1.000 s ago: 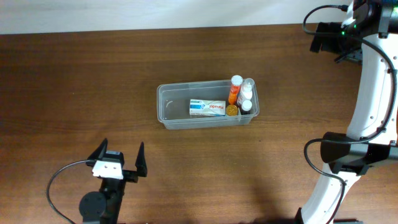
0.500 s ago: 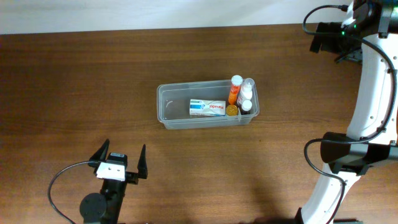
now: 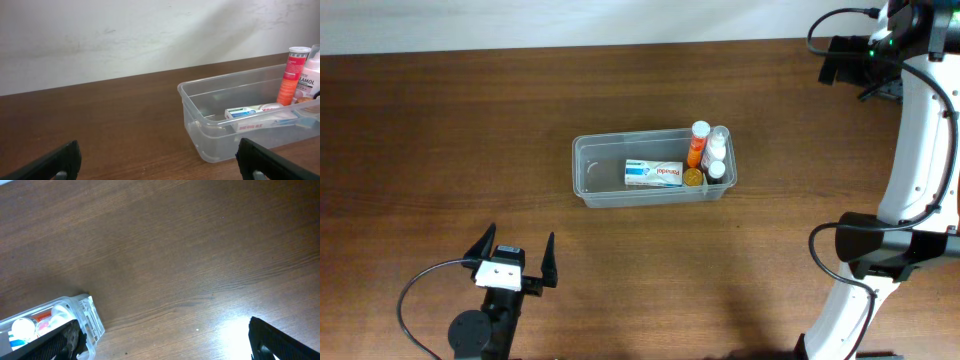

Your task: Pack container

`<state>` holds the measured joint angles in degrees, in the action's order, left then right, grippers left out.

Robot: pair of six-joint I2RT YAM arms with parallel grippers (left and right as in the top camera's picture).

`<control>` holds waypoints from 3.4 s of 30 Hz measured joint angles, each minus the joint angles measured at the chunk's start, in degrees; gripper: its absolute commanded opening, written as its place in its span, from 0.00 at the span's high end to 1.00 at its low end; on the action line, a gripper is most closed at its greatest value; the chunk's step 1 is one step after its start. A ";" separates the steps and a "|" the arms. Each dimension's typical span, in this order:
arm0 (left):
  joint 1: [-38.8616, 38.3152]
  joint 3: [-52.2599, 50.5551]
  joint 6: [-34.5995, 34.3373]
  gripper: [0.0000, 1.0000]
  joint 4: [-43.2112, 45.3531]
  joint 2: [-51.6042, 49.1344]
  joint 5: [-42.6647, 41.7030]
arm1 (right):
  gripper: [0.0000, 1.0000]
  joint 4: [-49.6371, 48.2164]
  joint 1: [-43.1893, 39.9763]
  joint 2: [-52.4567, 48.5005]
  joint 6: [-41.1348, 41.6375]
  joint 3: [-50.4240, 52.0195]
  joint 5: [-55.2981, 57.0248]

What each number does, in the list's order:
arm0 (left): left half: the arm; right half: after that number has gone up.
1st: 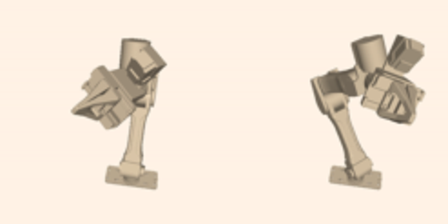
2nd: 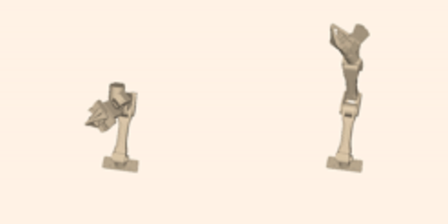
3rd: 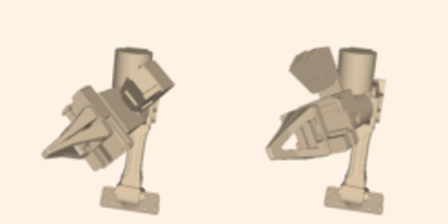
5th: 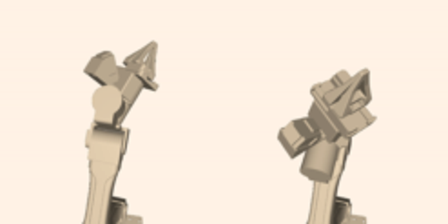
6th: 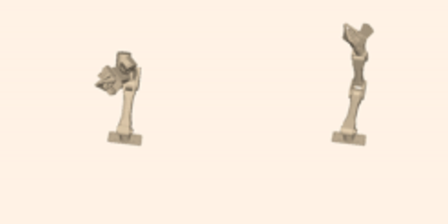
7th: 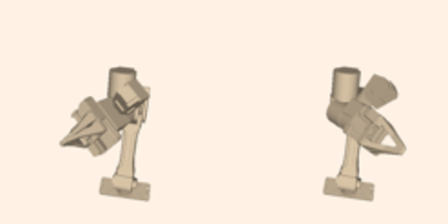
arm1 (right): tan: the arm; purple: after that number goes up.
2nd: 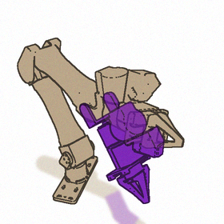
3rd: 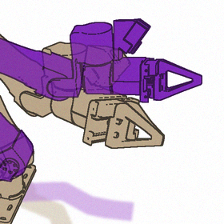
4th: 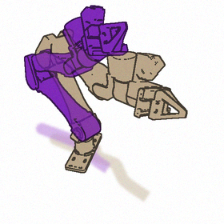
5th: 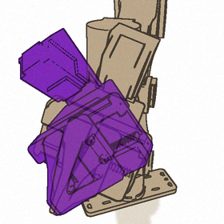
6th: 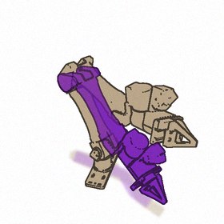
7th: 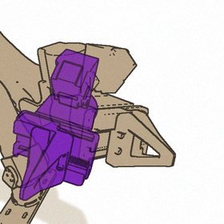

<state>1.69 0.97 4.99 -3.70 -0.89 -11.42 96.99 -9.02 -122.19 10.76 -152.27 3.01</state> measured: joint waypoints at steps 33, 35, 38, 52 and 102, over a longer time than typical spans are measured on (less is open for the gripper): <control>0.00 0.00 0.02 0.00 0.00 0.00 -0.15 | 0.02 -32.70 22.53 18.73 -1.29 22.29 9.73; 0.00 0.00 0.04 0.00 0.02 0.00 -0.22 | 0.02 -39.58 22.73 24.81 -1.46 30.12 9.84; 0.00 -0.02 0.04 0.00 0.02 0.04 -0.22 | 0.02 -49.18 22.73 34.77 -1.53 44.02 9.60; 0.00 -0.02 0.17 0.00 0.07 0.15 -0.22 | 0.02 -80.26 14.75 78.86 -2.34 103.78 1.62; 0.00 -0.02 0.17 0.00 0.04 0.15 -0.22 | 0.02 -88.67 11.23 121.35 -4.74 149.46 -9.60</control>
<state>1.69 0.95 5.17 -3.66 -0.73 -11.64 8.32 2.22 -0.84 6.02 -2.81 -6.59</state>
